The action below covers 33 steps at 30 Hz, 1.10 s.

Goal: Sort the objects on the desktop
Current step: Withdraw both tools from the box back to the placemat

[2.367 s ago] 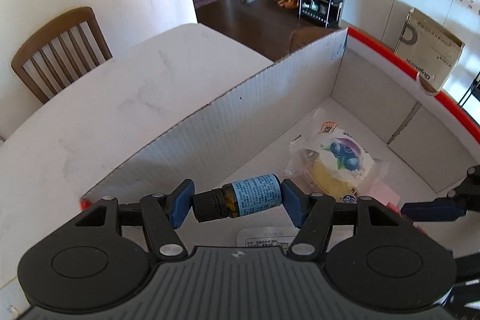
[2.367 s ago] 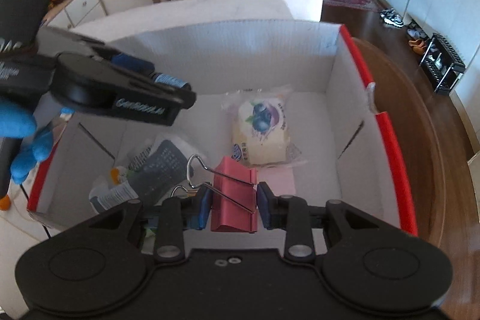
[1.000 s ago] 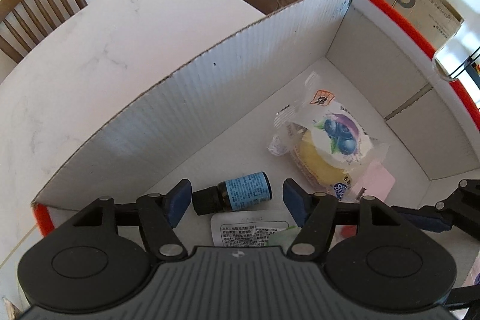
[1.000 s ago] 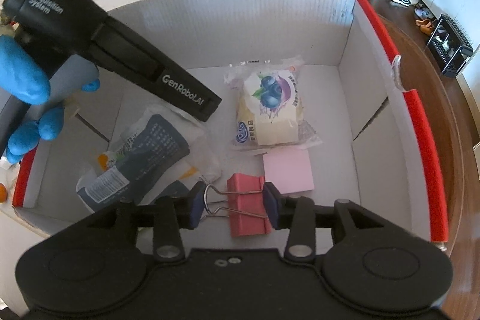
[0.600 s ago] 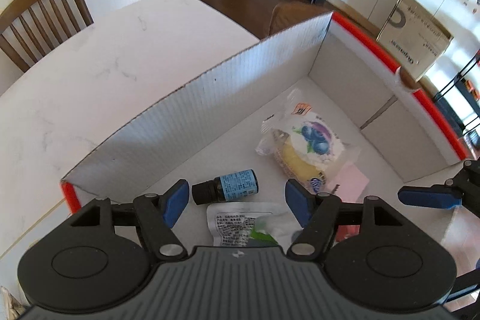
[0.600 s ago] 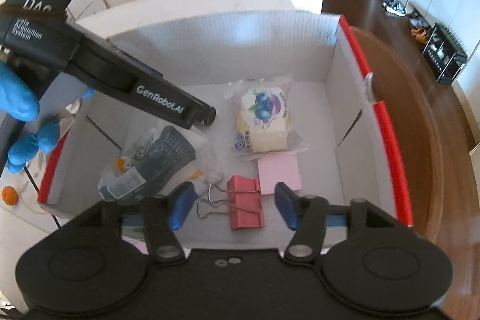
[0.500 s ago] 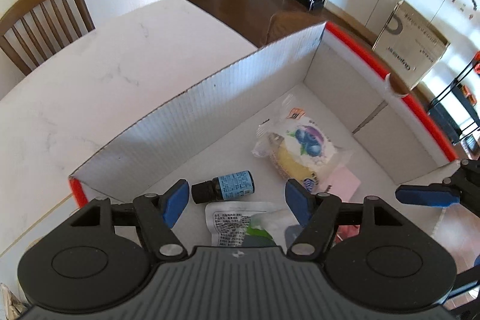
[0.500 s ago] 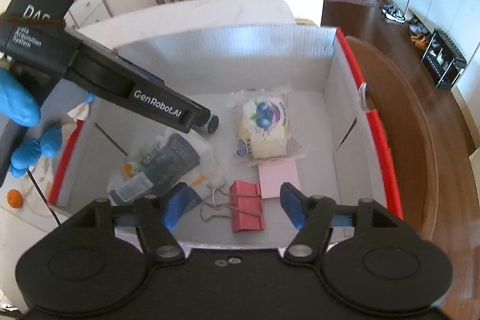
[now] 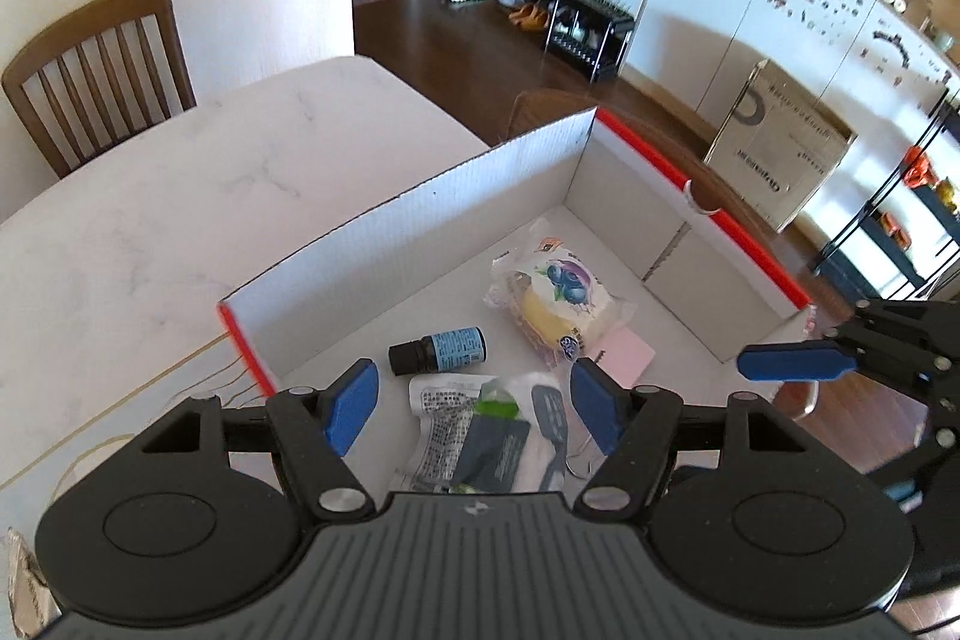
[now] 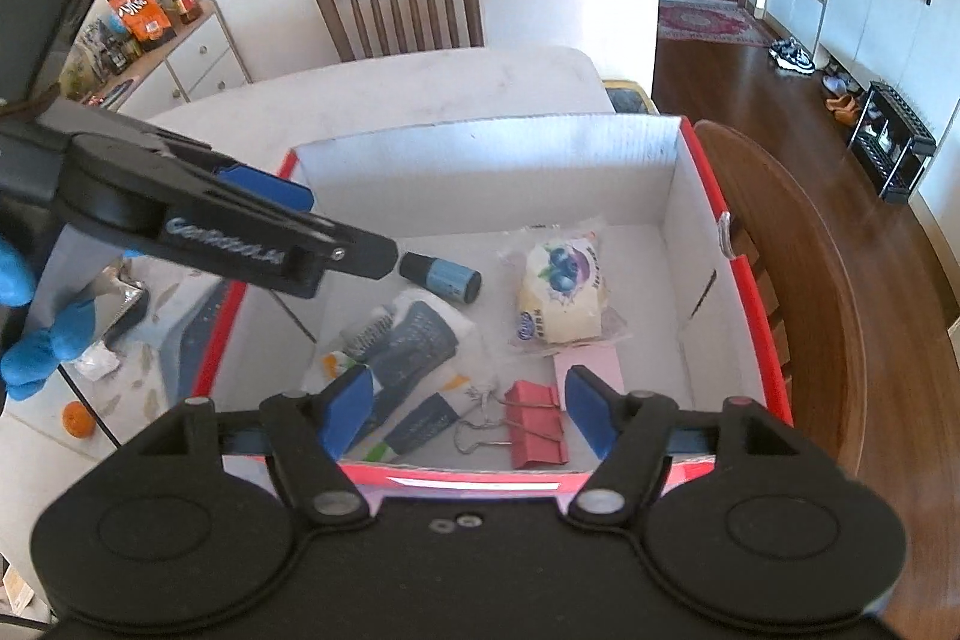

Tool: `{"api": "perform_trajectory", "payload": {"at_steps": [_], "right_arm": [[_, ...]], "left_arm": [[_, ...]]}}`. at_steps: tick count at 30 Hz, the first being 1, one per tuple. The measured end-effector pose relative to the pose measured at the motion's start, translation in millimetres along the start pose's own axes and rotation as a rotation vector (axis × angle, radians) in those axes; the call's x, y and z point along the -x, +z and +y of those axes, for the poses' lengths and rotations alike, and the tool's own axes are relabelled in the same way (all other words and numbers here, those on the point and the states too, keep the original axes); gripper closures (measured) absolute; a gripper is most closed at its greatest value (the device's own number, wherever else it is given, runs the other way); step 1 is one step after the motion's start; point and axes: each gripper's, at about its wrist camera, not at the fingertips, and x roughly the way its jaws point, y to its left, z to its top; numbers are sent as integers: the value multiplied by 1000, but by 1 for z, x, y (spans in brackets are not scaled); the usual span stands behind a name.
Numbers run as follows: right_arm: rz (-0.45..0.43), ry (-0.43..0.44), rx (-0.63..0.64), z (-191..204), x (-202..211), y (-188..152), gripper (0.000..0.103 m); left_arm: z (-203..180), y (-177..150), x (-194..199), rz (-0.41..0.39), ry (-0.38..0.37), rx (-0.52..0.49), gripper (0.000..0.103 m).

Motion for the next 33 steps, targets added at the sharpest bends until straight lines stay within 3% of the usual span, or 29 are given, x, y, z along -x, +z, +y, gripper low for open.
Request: {"api": "perform_trajectory", "payload": {"at_steps": [11,14,18,24,33], "right_arm": [[-46,59,37,39,23,-10,24],[-60,69,54,54,26,-13,19],[-74,87,92,78,27,-19,17],[-78,111,96,113,25,-26,14],[-58,127,132,174,15,-41,14]], "left_arm": [[13,-57,60,-74,-2,39,33],[16,-77,72,-88,-3,44,26],[25,-102,85,-93,-2,49,24],[54,-139,105,-94,-17,107,21],[110,-197,133,-93,25,170,13]]}}
